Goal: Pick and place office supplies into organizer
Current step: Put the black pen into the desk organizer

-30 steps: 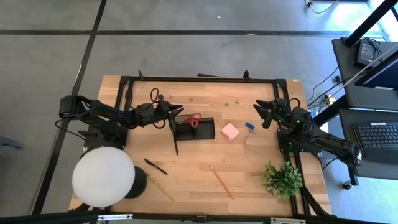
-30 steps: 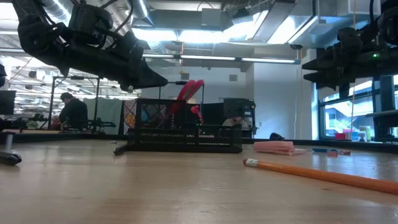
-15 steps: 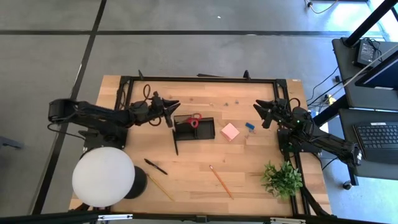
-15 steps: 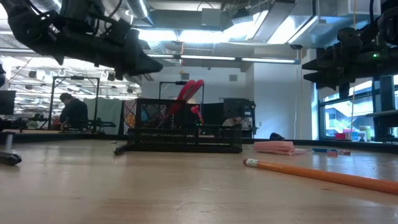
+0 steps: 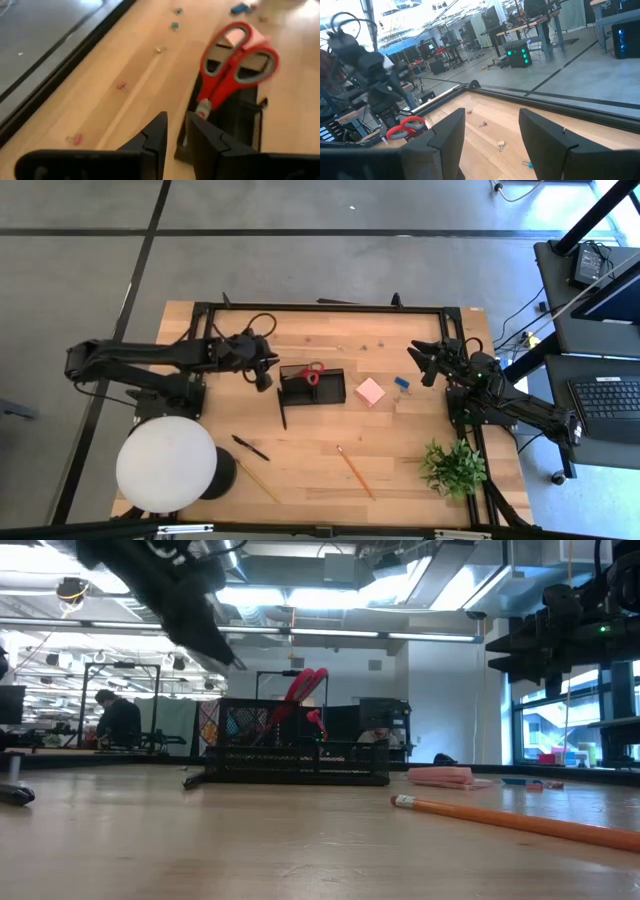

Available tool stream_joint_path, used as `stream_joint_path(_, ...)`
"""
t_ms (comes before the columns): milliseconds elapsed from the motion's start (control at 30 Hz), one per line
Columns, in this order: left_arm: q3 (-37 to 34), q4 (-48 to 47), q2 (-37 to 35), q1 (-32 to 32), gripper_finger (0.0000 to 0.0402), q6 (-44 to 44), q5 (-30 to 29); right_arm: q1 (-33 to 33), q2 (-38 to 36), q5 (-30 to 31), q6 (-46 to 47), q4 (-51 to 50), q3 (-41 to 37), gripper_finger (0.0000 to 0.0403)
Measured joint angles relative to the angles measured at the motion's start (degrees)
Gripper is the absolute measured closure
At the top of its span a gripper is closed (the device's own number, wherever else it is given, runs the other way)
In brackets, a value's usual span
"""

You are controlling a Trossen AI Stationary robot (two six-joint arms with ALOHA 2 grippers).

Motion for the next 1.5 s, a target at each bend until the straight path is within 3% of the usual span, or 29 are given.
stream_joint_path(167, 4.57, -7.75, -0.90, -4.03, 0.0335, 10.01, 3.93, 0.00, 0.00, 0.00, -0.02, 0.00, 0.00, 0.0212)
stream_joint_path(300, 5.87, -10.06, -1.37, -7.69, 0.0335, 13.05, 7.24, 0.00, 0.00, 0.00, -0.16, 0.00, -0.01, 0.0212)
stream_joint_path(700, 5.89, -15.33, 1.97, -18.89, 0.0323, 10.61, 9.97, 0.00, 0.00, 0.00, -0.02, 0.00, 0.00, 0.0212)
stream_joint_path(933, 5.90, -15.71, 5.37, -20.07, 0.0275, 7.09, 10.23, -0.02, 0.02, 0.00, 0.01, 0.00, -0.01, 0.0212)
stream_joint_path(1100, 5.89, -18.99, 8.20, -20.11, 0.0247, 5.87, 14.37, -0.01, 0.02, 0.02, 0.50, 0.00, 0.00, 0.0212)
stream_joint_path(1267, 5.88, -27.80, 12.33, -20.56, 0.0240, 8.00, 17.26, -0.01, 0.02, 0.90, 3.32, 0.20, -0.01, 0.0212)
stream_joint_path(1500, 5.90, -26.72, 15.52, -24.88, 0.0244, 11.18, 22.17, 0.00, 0.02, 1.53, 3.43, 0.26, -0.02, 0.0212)
